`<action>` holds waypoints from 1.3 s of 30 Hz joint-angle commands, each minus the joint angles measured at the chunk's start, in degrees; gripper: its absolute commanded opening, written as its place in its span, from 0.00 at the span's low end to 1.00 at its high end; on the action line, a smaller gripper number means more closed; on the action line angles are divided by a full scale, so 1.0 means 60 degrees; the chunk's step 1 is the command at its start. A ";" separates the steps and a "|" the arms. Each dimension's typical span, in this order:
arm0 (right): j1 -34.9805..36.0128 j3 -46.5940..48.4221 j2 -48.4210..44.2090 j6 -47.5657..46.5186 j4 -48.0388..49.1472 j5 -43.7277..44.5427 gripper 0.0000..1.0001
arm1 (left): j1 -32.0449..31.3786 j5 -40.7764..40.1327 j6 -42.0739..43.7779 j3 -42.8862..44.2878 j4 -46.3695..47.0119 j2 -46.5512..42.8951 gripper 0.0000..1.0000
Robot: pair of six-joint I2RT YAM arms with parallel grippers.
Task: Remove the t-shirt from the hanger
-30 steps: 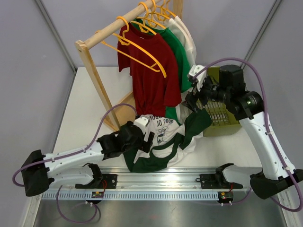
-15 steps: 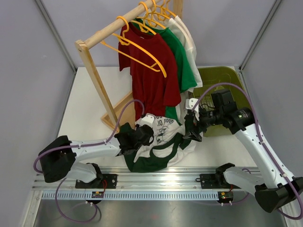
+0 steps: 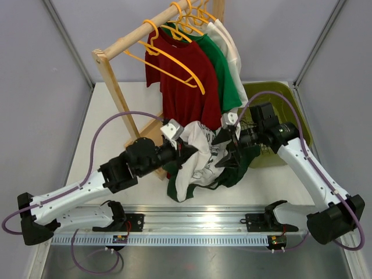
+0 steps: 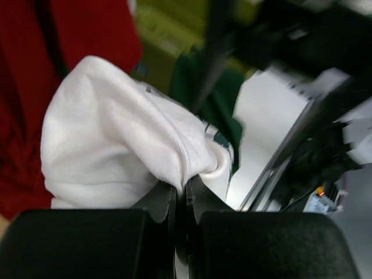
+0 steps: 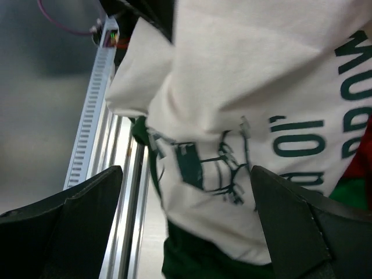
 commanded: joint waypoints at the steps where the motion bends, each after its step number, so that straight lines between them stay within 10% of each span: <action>1: 0.0185 0.1414 0.0528 0.2249 0.2157 -0.1829 0.99 | -0.0024 0.1563 0.0921 0.1840 0.0849 0.0019 0.00; 9: 0.1636 0.2092 0.1320 0.5635 0.4400 -0.2883 0.90 | -0.0024 0.1961 0.1654 0.4872 0.1961 0.1863 0.00; 15: 0.1243 0.2531 0.1014 0.6108 0.4360 -0.2826 0.00 | -0.0038 0.1772 0.1683 0.5360 0.2417 0.1999 0.00; 19: -0.0262 0.3550 0.0589 0.4258 0.1503 -0.2666 0.00 | -0.0023 0.1349 0.2034 0.5169 0.1556 0.1224 0.10; 21: -0.0603 0.4664 0.0690 0.2732 -0.0596 -0.2083 0.00 | -0.0038 0.1027 0.2356 0.5140 0.0621 0.0843 0.53; 25: -0.0911 0.7549 0.1057 0.1945 -0.2703 0.0871 0.00 | -0.0024 0.0485 0.2577 0.4716 -0.0742 -0.0226 0.97; 33: -0.1861 0.8800 0.0793 0.4173 0.1014 0.7664 0.00 | -0.0024 -0.1025 0.2270 0.2915 -0.2913 -0.3037 0.99; 39: -0.3488 0.9738 0.2285 0.5080 0.2907 0.9041 0.00 | -0.0038 -0.1744 0.1494 0.1684 -0.4247 -0.4153 0.99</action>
